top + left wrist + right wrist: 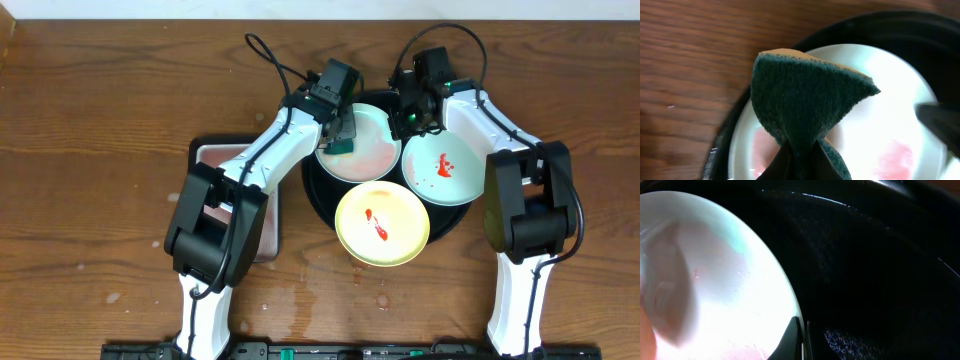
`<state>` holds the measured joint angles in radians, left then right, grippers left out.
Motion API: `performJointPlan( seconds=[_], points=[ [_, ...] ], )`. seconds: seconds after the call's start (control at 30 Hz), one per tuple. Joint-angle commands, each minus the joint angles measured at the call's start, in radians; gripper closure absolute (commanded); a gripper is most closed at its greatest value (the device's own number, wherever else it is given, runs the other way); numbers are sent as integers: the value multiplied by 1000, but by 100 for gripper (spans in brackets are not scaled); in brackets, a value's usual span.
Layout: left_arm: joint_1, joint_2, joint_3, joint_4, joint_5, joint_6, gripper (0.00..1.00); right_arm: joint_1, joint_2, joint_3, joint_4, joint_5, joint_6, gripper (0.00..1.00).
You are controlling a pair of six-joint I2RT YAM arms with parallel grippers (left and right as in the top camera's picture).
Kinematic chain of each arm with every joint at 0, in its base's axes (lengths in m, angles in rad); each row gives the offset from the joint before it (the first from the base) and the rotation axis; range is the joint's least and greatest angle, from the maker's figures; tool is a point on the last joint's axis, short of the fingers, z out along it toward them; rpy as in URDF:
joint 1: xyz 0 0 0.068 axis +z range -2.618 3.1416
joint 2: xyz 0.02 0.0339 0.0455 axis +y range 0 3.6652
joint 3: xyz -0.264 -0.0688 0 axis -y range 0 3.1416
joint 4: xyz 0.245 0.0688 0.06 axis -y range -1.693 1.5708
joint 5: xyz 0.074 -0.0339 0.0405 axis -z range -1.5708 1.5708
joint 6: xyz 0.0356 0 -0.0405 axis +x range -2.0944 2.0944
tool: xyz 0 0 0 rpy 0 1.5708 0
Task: Clean dirty plates on tray and stack at the side
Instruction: 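Scrub the light green plate with the sponge in the left gripper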
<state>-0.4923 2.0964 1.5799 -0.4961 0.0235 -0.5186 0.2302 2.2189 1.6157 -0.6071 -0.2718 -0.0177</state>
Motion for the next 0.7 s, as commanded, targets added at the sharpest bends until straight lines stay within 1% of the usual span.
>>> performJointPlan(
  seconds=[0.0, 0.07, 0.33, 0.47, 0.67],
  points=[
    [-28, 11, 23, 7, 70, 14, 93, 0, 5, -3, -2, 6, 21, 99],
    [-47, 12, 23, 11, 71, 13, 93, 0, 5, -3, -2, 6, 21, 99],
    [-60, 71, 19, 22, 72, -87, 93, 0, 5, -3, -6, 6, 21, 99],
    [-43, 80, 17, 22, 62, -87, 93, 0, 5, -3, -7, 6, 21, 99],
    [19, 80, 18, -5, 17, -42, 93, 0, 5, -3, -13, 6, 20, 99]
  ],
)
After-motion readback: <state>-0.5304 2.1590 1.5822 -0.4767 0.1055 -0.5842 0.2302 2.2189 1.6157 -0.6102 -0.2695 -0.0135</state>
